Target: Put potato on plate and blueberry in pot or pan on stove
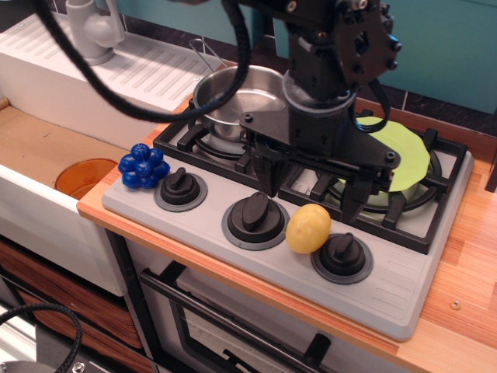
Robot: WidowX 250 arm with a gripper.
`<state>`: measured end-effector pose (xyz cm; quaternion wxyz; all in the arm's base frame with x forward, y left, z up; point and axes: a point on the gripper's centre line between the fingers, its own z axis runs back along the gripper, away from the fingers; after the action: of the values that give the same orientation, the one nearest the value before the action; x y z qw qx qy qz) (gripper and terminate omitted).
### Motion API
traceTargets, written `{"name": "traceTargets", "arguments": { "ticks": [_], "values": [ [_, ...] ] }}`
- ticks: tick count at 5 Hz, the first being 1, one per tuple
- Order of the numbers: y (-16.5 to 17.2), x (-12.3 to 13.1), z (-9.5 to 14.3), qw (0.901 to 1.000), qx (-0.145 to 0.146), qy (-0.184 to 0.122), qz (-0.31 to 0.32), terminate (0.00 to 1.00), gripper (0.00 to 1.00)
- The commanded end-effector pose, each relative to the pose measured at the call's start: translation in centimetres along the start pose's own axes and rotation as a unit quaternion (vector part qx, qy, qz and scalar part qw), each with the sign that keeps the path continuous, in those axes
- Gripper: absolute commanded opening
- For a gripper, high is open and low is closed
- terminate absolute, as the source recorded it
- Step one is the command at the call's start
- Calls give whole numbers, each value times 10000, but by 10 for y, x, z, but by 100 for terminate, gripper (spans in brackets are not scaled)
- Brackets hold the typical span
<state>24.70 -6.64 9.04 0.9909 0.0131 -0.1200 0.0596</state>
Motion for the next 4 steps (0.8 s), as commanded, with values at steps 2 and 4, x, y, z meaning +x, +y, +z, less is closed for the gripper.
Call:
{"name": "traceTargets", "arguments": {
  "ticks": [2,4],
  "values": [
    [1,1,-17,9998,-7,-202,-26,0,100],
    [6,4,-40,9990,-134,-423,-107,0,100]
  ]
}}
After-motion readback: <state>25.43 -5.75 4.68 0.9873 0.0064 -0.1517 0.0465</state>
